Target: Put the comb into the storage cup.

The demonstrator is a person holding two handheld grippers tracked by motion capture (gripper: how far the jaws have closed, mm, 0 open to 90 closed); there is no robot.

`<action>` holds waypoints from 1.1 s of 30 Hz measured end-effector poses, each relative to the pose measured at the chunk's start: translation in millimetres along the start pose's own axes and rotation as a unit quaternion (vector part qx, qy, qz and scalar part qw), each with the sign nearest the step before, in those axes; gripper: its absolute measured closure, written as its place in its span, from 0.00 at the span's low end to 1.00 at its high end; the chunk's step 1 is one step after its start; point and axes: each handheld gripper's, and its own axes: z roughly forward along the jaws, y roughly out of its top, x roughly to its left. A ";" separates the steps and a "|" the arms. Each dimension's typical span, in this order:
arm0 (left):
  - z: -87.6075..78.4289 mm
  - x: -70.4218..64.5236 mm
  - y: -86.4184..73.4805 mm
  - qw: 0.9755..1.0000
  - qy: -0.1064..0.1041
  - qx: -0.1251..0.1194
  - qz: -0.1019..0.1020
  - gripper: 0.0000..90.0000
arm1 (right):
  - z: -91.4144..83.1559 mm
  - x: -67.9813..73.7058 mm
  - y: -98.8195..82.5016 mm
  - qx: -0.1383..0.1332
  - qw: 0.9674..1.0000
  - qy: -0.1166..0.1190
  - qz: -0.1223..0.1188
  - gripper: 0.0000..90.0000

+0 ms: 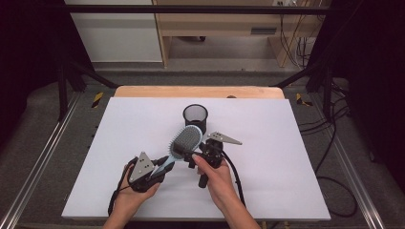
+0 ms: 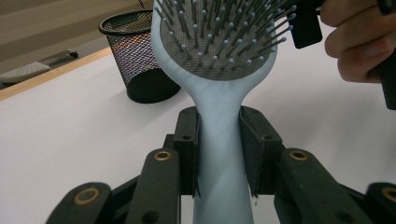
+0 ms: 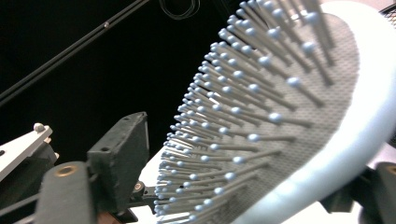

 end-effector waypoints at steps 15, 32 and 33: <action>1.1 3.5 -3.8 1.000 0.009 -0.002 -0.006 0.77 | -2.5 4.1 0.9 -0.026 0.999 0.025 0.006 0.53; -1.1 8.7 -6.1 1.000 0.025 -0.002 -0.016 0.77 | 7.6 17.1 5.4 -0.018 0.999 0.023 -0.020 0.60; -0.7 8.4 -6.1 1.000 0.025 -0.003 -0.017 0.77 | 7.3 17.5 5.5 -0.016 0.999 0.022 -0.022 0.61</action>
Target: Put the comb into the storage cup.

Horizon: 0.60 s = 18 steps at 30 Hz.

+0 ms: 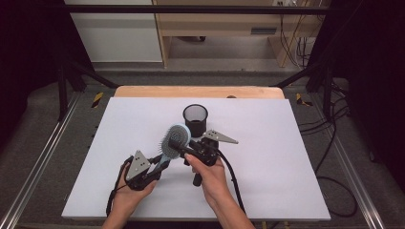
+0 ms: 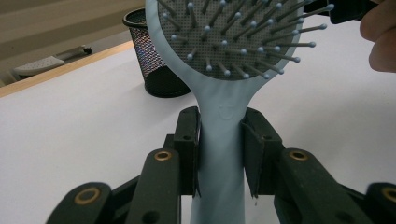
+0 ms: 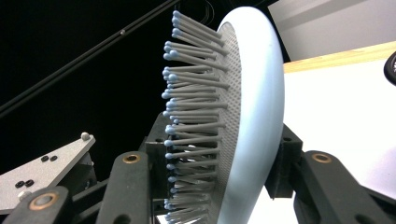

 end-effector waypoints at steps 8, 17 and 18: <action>1.9 -0.3 -2.0 1.000 0.002 0.001 -0.008 0.77 | -0.1 1.2 -1.2 0.000 1.000 -0.004 -0.008 0.62; 1.9 2.0 -3.6 1.000 0.005 0.002 -0.010 0.76 | 3.6 0.9 -2.6 -0.001 1.000 -0.007 0.001 0.62; 2.0 2.2 -3.7 1.000 0.005 0.001 -0.011 0.76 | 3.6 0.8 -2.6 -0.001 1.000 -0.008 0.000 0.62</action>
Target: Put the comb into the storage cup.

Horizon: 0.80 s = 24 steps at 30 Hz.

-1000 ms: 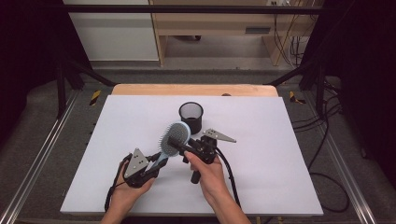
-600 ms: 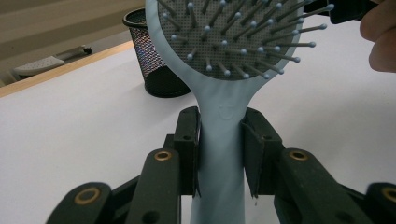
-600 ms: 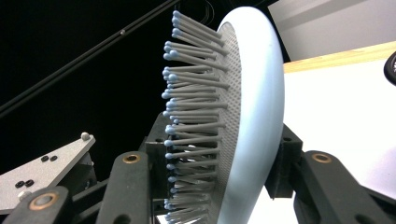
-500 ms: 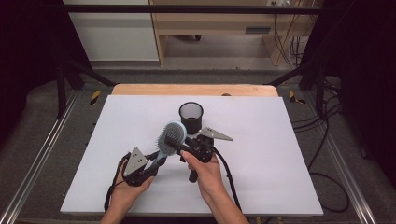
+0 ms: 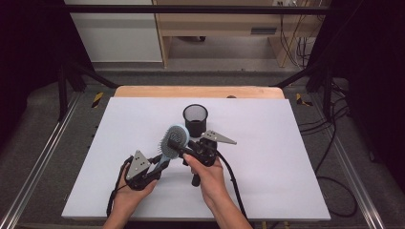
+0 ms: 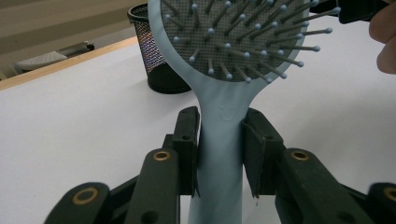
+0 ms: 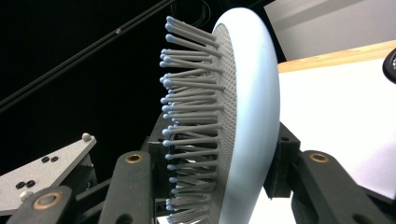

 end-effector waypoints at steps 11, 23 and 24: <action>-1.8 1.8 -0.8 0.999 0.011 -0.024 -0.021 0.58 | -3.2 -6.3 4.9 -0.016 1.000 -0.015 0.003 0.61; -16.4 17.2 -0.9 0.996 0.022 -0.060 -0.054 0.24 | -16.6 -28.1 20.9 -0.039 0.998 -0.041 0.029 0.61; -18.0 20.0 -1.4 0.996 0.026 -0.061 -0.055 0.22 | -17.7 -29.9 22.5 -0.042 0.998 -0.042 0.029 0.61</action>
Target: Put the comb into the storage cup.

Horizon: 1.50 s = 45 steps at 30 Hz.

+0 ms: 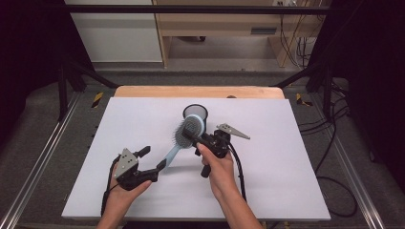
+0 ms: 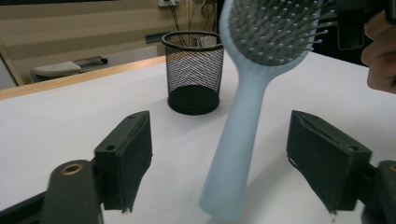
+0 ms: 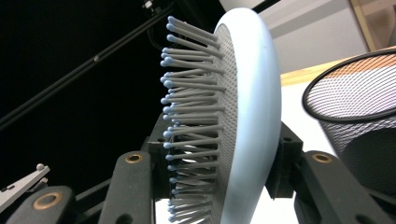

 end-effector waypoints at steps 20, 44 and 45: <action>-8.4 25.0 -5.8 0.999 0.044 -0.006 -0.022 0.05 | -8.7 -6.9 33.9 -0.010 0.999 -0.025 -0.018 0.60; -8.5 24.6 -6.2 0.999 0.046 -0.011 -0.019 0.05 | -0.1 6.0 99.0 -0.043 0.997 -0.044 -0.045 0.60; -8.4 24.6 -6.3 0.999 0.046 -0.010 -0.019 0.05 | 0.8 6.1 101.1 -0.043 0.997 -0.046 -0.044 0.60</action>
